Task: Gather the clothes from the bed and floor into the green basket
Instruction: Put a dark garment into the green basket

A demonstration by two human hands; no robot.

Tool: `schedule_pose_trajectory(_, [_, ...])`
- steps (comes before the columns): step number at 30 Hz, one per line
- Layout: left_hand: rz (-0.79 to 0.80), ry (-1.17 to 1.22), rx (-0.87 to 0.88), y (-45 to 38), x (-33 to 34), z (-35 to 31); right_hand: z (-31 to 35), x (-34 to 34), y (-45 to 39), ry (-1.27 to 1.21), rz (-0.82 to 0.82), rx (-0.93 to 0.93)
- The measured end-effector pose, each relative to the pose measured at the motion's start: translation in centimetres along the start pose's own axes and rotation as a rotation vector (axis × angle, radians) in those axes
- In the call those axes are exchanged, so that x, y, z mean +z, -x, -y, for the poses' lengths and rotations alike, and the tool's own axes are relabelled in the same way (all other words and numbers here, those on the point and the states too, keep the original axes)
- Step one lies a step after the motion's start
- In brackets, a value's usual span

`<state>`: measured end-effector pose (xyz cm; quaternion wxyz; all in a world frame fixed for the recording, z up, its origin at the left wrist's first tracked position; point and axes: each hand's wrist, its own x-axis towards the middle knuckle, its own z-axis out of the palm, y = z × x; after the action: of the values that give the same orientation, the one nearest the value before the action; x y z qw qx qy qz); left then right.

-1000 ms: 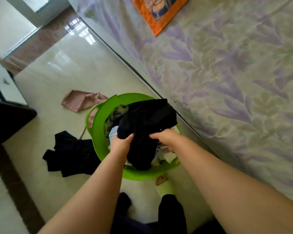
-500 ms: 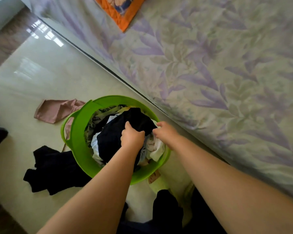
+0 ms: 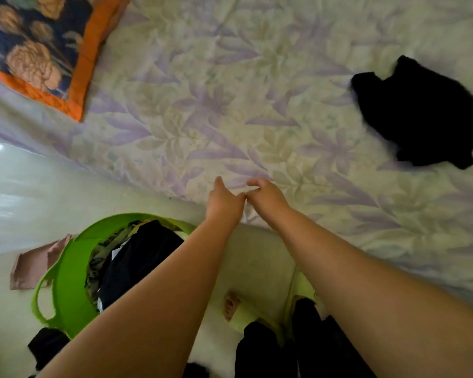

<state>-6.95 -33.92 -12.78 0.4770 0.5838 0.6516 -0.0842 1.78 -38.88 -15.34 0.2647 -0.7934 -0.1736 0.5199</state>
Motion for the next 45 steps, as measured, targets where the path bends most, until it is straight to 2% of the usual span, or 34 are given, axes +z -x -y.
schedule_pose_trajectory(5, [0.074, -0.071, 0.13, 0.6, 4.3, -7.6, -0.7, -9.1, -1.7, 0.056, -0.206, -0.039])
schedule_pose_trajectory(8, [0.126, -0.051, 0.186, 1.4, 7.7, -12.7, -1.5, -15.8, -2.9, 0.085, -0.438, -0.002])
schedule_pose_trajectory(11, [0.176, -0.03, 0.206, 2.3, 11.0, -16.9, -2.7, -21.9, -3.7, 0.278, -0.668, -0.008])
schedule_pose_trajectory(13, [0.205, -0.034, 0.208, 2.5, 12.7, -18.5, -3.7, -24.7, -4.3, 0.411, -0.724, -0.011])
schedule_pose_trajectory(15, [0.223, -0.056, 0.2, 2.4, 14.6, -20.0, -4.9, -27.5, -5.3, 0.489, -0.75, 0.081])
schedule_pose_trajectory(19, [0.257, -0.056, 0.182, 1.8, 16.4, -21.3, -6.7, -30.4, -7.1, 0.546, -0.583, 0.311])
schedule_pose_trajectory(22, [0.279, -0.083, 0.158, 1.4, 17.0, -21.8, -8.1, -31.2, -7.9, 0.503, -0.528, 0.31])
schedule_pose_trajectory(25, [0.283, -0.076, 0.146, 1.1, 17.1, -22.1, -8.6, -31.6, -8.1, 0.506, -0.552, 0.275])
schedule_pose_trajectory(32, [0.212, -0.003, 0.141, 0.8, 16.8, -22.4, -8.3, -31.6, -7.7, 0.29, -0.761, 0.039])
schedule_pose_trajectory(36, [0.148, 0.068, 0.274, 0.2, 15.4, -21.8, -6.6, -28.8, -7.2, 0.186, -0.731, -0.25])
schedule_pose_trajectory(38, [0.186, 0.175, 0.208, -0.3, 14.7, -21.2, -5.1, -26.8, -6.5, 0.111, -0.66, -0.353])
schedule_pose_trajectory(40, [0.209, 0.318, 0.049, -0.5, 13.0, -19.8, -2.6, -23.6, -4.8, -0.032, -0.54, -0.39])
schedule_pose_trajectory(43, [0.242, 0.701, -0.117, -0.8, 10.4, -17.0, 0.5, -19.5, -2.6, -0.28, -0.35, -0.335])
schedule_pose_trajectory(45, [0.354, 0.929, -0.124, -0.9, 7.9, -14.0, 1.7, -16.8, -1.5, -0.376, -0.266, -0.296])
